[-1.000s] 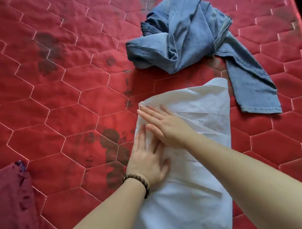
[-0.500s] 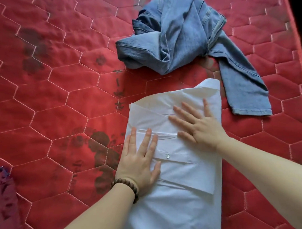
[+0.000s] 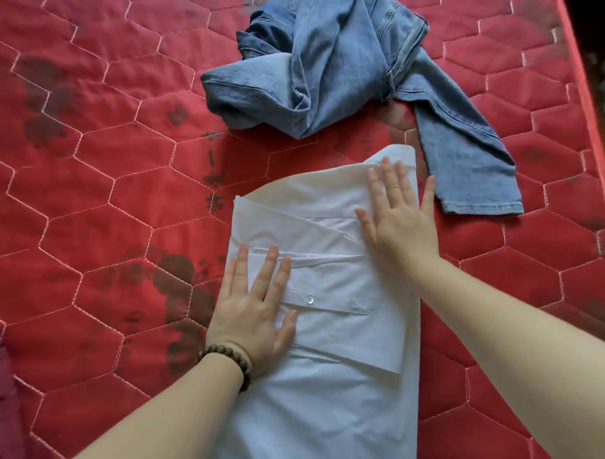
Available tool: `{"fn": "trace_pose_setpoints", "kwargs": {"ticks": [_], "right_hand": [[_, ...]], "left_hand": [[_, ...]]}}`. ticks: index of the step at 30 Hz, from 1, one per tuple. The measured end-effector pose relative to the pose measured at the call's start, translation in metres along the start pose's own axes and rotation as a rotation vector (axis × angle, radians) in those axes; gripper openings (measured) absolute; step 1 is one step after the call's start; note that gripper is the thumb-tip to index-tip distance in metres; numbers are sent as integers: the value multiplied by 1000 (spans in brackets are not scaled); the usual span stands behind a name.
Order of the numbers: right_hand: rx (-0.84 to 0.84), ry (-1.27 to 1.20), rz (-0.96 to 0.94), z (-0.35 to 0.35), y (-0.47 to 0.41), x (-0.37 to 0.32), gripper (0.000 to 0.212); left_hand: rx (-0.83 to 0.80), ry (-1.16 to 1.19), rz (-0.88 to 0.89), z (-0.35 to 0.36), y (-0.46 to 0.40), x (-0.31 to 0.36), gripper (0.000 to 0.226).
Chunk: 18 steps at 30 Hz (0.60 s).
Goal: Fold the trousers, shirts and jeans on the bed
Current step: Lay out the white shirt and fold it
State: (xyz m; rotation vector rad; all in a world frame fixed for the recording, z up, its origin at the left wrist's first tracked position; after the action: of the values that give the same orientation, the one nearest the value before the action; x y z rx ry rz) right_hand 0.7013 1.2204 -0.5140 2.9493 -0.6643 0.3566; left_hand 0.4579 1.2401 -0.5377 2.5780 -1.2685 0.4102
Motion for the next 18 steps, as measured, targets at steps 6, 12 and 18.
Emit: {"fn": "trace_pose_setpoints", "kwargs": {"ticks": [6,12,18], "right_hand": [[-113,-7,-201,15,100,-36,68],[-27,-95,87,3,119,-23,68],[-136,-79,-38,13,184,-58,66]], "left_hand": [[6,-3,-19,-1,2,1,75],[-21,-47,-70,1,2,-2,76],[-184,-114,-80,-10,-2,-2,85]]}}
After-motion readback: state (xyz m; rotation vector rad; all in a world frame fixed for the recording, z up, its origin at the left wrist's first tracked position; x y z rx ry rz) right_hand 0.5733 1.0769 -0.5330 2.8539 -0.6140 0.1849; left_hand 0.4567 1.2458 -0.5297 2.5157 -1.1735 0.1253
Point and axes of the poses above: each hand's wrist, its own y-axis away from the middle knuckle, its own z-axis out of the palm, x = y × z, the point moved 6 cm from there along -y, towards the middle knuckle, and after that the axes turned 14 degrees about y, right-handed, at the moved point
